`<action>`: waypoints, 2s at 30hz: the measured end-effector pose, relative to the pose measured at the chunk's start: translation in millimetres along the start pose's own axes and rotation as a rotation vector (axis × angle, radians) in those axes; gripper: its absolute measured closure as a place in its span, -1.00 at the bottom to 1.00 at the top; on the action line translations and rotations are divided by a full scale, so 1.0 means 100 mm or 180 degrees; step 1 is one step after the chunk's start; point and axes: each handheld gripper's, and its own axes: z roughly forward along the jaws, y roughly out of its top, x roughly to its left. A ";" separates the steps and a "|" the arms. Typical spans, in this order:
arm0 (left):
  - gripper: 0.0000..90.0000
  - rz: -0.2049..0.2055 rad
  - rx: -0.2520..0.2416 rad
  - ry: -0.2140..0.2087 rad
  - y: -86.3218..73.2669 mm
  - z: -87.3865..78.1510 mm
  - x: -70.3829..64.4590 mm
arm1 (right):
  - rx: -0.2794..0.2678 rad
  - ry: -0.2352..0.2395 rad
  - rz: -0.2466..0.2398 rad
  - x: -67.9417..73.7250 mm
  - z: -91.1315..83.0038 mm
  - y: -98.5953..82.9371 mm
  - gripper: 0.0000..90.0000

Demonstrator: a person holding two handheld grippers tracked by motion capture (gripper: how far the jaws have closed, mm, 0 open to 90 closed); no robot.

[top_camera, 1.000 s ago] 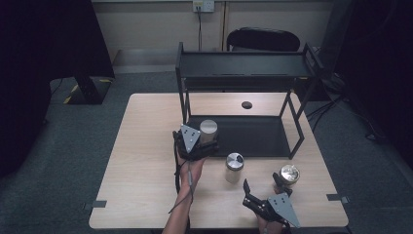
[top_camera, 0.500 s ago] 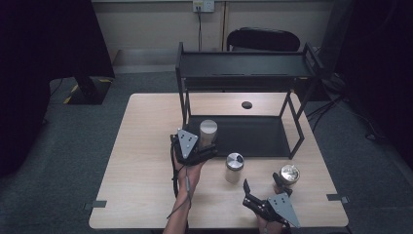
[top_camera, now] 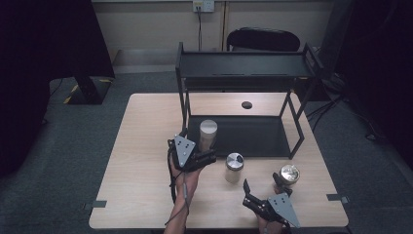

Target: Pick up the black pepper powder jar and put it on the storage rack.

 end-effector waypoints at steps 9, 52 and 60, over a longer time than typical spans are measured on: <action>-0.93 -0.0003 -0.0084 -0.0024 -0.04 -0.14 0.04 | 0.0001 -0.0001 0.0000 0.00 0.00 0.00 -0.98; -0.94 -0.0038 -0.0161 0.0084 -0.56 -0.60 0.01 | 0.0000 -0.0003 -0.0004 0.00 0.00 0.00 -0.98; -0.94 -0.0033 -0.0129 0.0159 -0.70 -0.62 0.02 | 0.0000 -0.0002 -0.0004 0.00 0.00 0.00 -0.98</action>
